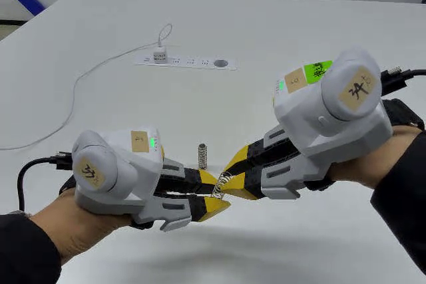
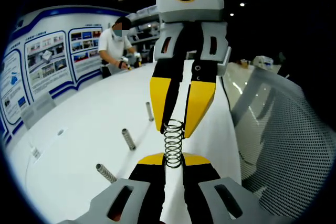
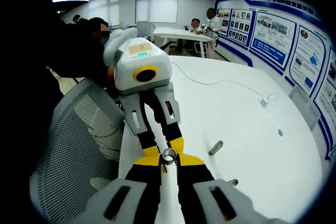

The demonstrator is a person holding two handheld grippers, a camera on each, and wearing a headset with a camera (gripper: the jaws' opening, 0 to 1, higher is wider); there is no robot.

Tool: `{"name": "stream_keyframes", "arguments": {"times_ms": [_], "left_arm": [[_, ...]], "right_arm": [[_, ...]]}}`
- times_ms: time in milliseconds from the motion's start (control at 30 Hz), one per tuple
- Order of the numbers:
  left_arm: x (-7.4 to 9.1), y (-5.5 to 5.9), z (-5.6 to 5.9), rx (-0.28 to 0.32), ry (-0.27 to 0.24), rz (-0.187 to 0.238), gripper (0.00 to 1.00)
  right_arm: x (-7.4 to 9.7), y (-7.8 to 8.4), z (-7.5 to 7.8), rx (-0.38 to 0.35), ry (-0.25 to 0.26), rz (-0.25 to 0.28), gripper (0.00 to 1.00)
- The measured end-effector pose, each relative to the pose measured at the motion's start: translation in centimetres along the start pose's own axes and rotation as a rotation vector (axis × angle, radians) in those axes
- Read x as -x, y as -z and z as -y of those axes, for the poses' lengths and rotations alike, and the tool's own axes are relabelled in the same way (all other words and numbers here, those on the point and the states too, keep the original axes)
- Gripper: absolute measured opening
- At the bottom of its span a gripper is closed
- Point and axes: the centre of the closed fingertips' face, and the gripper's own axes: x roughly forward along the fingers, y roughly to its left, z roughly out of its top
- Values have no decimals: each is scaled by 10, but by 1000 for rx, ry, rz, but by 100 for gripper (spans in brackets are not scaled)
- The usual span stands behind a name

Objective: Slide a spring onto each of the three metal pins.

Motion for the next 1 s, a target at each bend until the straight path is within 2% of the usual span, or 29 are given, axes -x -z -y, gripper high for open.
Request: {"name": "stream_keyframes", "arguments": {"times_ms": [200, 467, 633, 1000], "left_arm": [[-2, -2, 2, -2, 7, 1, 12], [-2, 0, 2, 1, 9, -2, 12], [-2, -1, 1, 27, 7, 0, 23], [9, 0, -8, 79, -31, 18, 33]], "right_arm": [[-4, -5, -2, 2, -1, 13, 12], [-4, -3, -2, 0, 2, 12, 11], [-3, -1, 0, -3, 11, 7, 11], [13, 6, 18, -38, 65, 17, 11]]}}
